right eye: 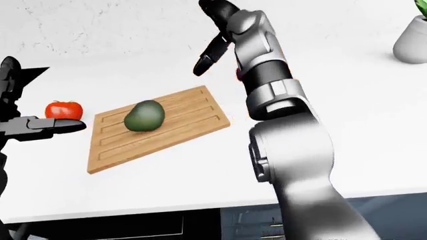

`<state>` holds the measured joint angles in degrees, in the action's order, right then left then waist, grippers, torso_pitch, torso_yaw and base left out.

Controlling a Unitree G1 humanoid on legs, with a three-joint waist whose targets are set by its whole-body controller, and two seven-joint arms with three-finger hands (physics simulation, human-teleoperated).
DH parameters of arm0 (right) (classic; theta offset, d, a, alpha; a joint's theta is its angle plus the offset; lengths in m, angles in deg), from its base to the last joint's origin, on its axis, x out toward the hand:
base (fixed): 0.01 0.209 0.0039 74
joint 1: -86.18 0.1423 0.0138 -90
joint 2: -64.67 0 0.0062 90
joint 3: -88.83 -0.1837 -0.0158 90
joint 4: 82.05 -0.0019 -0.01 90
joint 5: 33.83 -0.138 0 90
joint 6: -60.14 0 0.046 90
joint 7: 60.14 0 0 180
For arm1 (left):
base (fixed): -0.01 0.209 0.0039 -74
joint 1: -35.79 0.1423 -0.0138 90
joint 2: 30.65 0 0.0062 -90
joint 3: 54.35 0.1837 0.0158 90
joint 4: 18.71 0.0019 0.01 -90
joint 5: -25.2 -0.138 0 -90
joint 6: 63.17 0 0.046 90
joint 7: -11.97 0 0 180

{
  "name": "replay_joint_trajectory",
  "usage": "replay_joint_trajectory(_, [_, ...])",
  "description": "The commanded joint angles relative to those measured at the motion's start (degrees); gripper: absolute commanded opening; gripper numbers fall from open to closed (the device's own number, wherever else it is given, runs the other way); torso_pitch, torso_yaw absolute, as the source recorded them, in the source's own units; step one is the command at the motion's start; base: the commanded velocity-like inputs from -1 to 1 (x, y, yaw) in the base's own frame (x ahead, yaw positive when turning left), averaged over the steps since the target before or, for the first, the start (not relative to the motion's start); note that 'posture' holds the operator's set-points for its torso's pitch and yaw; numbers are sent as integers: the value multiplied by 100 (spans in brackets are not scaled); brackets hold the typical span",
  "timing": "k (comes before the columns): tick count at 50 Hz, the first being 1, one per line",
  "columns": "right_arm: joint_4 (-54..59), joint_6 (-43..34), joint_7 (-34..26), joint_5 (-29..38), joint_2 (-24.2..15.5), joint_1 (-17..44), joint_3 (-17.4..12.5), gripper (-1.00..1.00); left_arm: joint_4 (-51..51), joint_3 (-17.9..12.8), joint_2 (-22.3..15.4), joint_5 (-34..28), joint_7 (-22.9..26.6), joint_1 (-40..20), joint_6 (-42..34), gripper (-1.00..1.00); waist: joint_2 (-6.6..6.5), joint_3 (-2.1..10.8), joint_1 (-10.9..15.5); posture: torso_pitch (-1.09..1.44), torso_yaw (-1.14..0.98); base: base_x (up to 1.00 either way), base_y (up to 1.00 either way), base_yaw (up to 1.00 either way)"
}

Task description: Place the avocado, onion, tomato and bell pepper on the cutting board.

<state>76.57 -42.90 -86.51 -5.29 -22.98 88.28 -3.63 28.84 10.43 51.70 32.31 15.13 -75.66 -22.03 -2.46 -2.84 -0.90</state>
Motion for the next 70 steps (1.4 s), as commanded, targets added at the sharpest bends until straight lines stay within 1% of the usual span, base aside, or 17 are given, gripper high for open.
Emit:
replay_joint_trajectory(1, [-220, 18, 270, -72, -97, 210, -68, 100, -142, -62, -77, -24, -16, -123, 172, 100, -23, 151, 11, 0, 0, 0, 0, 0])
replay_joint_trajectory(2, [-212, -75, 452, -25, -220, 162, -67, 100, -141, -66, -73, -21, -10, -118, 175, 100, -15, 152, 13, 0, 0, 0, 0, 0])
replay_joint_trajectory(5, [-293, -111, 597, -63, -421, -1, -118, 100, -134, -75, -74, -20, -1, -109, 184, 100, 7, 157, 22, 0, 0, 0, 0, 0])
replay_joint_trajectory(6, [-319, -188, 672, 1, -486, -41, -79, 100, -129, -74, -67, -22, -5, -107, 192, 100, 16, 158, 28, 0, 0, 0, 0, 0])
replay_joint_trajectory(12, [-723, -530, 627, 67, -838, -251, -114, 100, -64, -29, -52, -49, -21, -134, 234, 100, 55, 164, 50, 0, 0, 0, 0, 0])
replay_joint_trajectory(13, [-783, -655, 600, 200, -888, -290, -27, 100, -55, -24, -50, -49, -20, -135, 242, 100, 59, 164, 52, 0, 0, 0, 0, 0])
replay_joint_trajectory(15, [-1034, -736, 535, 216, -971, -438, -91, 100, -29, -16, -42, -51, -21, -134, 267, 100, 68, 158, 55, 0, 0, 0, 0, 0])
replay_joint_trajectory(16, [-1113, -760, 535, 379, -1049, -530, -2, 100, 1, 11, -38, -59, -24, -144, 286, 100, 74, 156, 59, 0, 0, 0, 0, 0])
replay_joint_trajectory(19, [-1375, -1019, 560, 395, -1137, -682, -159, 100, -2, -7, -52, -34, -16, -179, 262, 100, 92, 159, 64, 0, 0, 0, 0, 0])
replay_joint_trajectory(24, [-1773, -1230, 448, 517, -1271, -979, -180, 100, 37, 33, -47, -40, -36, -196, 285, 100, 118, 161, 71, 0, 0, 0, 0, 0])
replay_joint_trajectory(36, [-3098, -1966, 247, 495, -1238, -1930, -327, 100, 35, -9, -39, -20, -9, -124, 346, 100, 144, 170, 78, 0, 0, 0, 0, 0])
replay_joint_trajectory(44, [-3686, -2301, 165, 464, -1259, -2369, -385, 100, 31, 3, -16, -34, -7, -89, 372, 100, 157, 177, 86, 0, 0, 0, 0, 0])
replay_joint_trajectory(49, [-3950, -2446, 173, 424, -1240, -2664, -438, 100, 74, 53, 11, -67, -12, -91, 416, 100, 167, 182, 88, 0, 0, 0, 0, 0])
replay_joint_trajectory(54, [-4136, -2477, 192, 412, -1226, -2931, -431, 100, 108, 82, 34, -105, -11, -89, 453, 100, 175, 191, 88, 0, 0, 0, 0, 0])
replay_joint_trajectory(63, [-4442, -2588, 180, 391, -1124, -3329, -441, 100, 109, 60, 50, -110, 32, -53, 476, 100, 173, 197, 84, 0, 0, 0, 0, 0])
replay_joint_trajectory(70, [-4632, -2670, 197, 376, -1059, -3623, -472, 100, 133, 84, 11, -99, 30, -158, 414, 100, 175, 205, 87, 0, 0, 0, 0, 0])
